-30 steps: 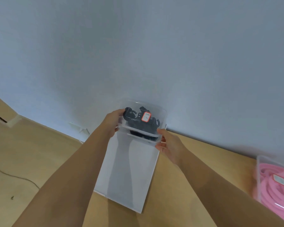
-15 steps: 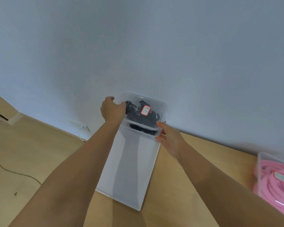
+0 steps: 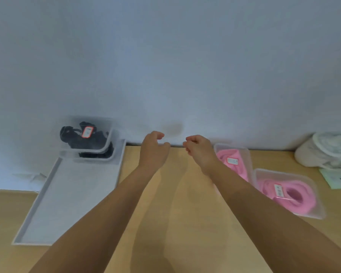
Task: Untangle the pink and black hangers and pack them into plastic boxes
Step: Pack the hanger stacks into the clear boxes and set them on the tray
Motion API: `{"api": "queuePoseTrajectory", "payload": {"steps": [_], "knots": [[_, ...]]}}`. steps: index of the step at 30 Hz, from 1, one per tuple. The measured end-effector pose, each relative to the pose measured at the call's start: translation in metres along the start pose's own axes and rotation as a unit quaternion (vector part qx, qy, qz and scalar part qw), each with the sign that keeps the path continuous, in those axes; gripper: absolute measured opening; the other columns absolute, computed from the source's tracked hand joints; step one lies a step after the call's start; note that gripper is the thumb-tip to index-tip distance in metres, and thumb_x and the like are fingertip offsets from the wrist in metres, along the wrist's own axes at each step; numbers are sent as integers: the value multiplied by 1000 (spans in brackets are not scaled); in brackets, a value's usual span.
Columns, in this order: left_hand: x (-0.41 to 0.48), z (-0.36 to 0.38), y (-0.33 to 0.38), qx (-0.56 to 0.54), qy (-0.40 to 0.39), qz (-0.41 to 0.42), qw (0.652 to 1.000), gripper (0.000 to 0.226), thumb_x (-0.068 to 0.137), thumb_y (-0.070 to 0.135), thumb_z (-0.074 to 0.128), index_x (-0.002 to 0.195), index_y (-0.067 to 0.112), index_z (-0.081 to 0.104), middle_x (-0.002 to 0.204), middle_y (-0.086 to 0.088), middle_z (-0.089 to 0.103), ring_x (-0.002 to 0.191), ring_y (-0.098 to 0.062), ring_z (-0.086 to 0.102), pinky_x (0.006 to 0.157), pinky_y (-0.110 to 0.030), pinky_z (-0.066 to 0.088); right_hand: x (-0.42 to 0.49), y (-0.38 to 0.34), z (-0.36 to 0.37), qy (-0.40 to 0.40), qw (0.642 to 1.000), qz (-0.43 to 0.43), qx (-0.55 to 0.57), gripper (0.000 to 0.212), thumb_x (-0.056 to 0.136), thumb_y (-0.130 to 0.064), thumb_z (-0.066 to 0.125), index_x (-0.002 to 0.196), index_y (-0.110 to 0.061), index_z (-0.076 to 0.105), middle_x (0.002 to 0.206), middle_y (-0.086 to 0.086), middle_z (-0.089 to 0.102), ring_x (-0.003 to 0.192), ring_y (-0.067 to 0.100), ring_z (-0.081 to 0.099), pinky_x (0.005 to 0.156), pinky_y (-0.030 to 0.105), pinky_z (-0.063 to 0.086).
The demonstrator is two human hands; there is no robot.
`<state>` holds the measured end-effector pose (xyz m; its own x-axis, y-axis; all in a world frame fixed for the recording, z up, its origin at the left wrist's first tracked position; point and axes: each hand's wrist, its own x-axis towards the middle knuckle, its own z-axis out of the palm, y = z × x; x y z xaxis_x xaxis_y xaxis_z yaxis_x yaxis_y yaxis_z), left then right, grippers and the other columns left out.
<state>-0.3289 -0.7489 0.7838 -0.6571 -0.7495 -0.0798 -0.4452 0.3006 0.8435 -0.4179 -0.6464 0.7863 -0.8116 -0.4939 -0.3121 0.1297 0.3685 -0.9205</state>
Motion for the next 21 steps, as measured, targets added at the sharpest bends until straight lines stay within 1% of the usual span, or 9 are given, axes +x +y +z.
{"api": "queuePoseTrajectory", "payload": {"steps": [2, 3, 5, 7, 11, 15, 17, 19, 21], "knots": [[-13, 39, 9, 29, -45, -6, 999, 31, 86, 12, 58, 116, 8, 56, 122, -6, 56, 108, -19, 53, 84, -20, 36, -5, 12, -44, 47, 998, -17, -30, 27, 87, -9, 57, 113, -6, 58, 89, -3, 58, 83, 13, 54, 69, 15, 43], [-22, 58, 15, 43, -60, -4, 997, 32, 85, 14, 60, 116, 7, 57, 121, -8, 58, 108, -21, 53, 84, -22, 36, -9, 20, -66, 65, 996, -24, -49, 26, 87, -7, 57, 112, -4, 59, 92, 0, 60, 85, 14, 54, 67, 13, 42], [-42, 90, 27, 73, -76, 20, 994, 36, 85, 15, 62, 119, 4, 57, 121, -12, 57, 110, -28, 53, 91, -28, 37, -16, 37, -108, 91, 991, -30, -98, 23, 86, -5, 55, 108, -4, 61, 100, 7, 64, 90, 18, 56, 72, 18, 43], [-64, 115, 39, 103, -79, 80, 988, 35, 84, 12, 61, 118, 3, 58, 118, -14, 57, 111, -31, 51, 94, -30, 35, -22, 54, -144, 115, 984, -30, -136, 20, 85, -5, 54, 104, -4, 62, 102, 9, 65, 91, 20, 57, 76, 22, 39], [-99, 157, 60, 121, -128, 186, 967, 35, 78, 20, 52, 107, 5, 65, 106, -14, 63, 101, -33, 55, 86, -33, 40, -34, 82, -200, 147, 975, -3, -168, 22, 86, -6, 53, 107, -4, 62, 106, 8, 63, 91, 16, 53, 79, 20, 37], [-114, 190, 85, 166, -160, 184, 955, 35, 87, 18, 56, 122, 10, 58, 117, -8, 61, 111, -26, 53, 89, -31, 41, -46, 98, -233, 152, 979, 21, -135, 26, 87, -5, 51, 111, -4, 60, 108, 8, 62, 94, 18, 54, 81, 23, 40], [-113, 205, 91, 224, -179, 195, 938, 40, 88, 21, 55, 126, 9, 53, 124, -9, 57, 115, -26, 50, 92, -33, 40, -50, 103, -247, 151, 977, 22, -150, 25, 88, -6, 50, 111, -4, 60, 111, 9, 61, 95, 17, 53, 82, 23, 39], [-111, 218, 92, 292, -194, 221, 910, 46, 89, 27, 54, 131, 10, 47, 132, -9, 52, 121, -26, 46, 95, -33, 36, -53, 109, -259, 161, 970, 18, -181, 27, 87, -5, 50, 112, -2, 60, 115, 12, 59, 103, 21, 54, 87, 25, 39], [-108, 228, 92, 321, -211, 235, 893, 53, 88, 30, 54, 136, 12, 41, 138, -8, 46, 126, -27, 41, 101, -34, 34, -56, 117, -271, 187, 959, 27, -212, 35, 85, -7, 52, 120, -3, 55, 123, 13, 53, 116, 27, 48, 96, 31, 38]]}}
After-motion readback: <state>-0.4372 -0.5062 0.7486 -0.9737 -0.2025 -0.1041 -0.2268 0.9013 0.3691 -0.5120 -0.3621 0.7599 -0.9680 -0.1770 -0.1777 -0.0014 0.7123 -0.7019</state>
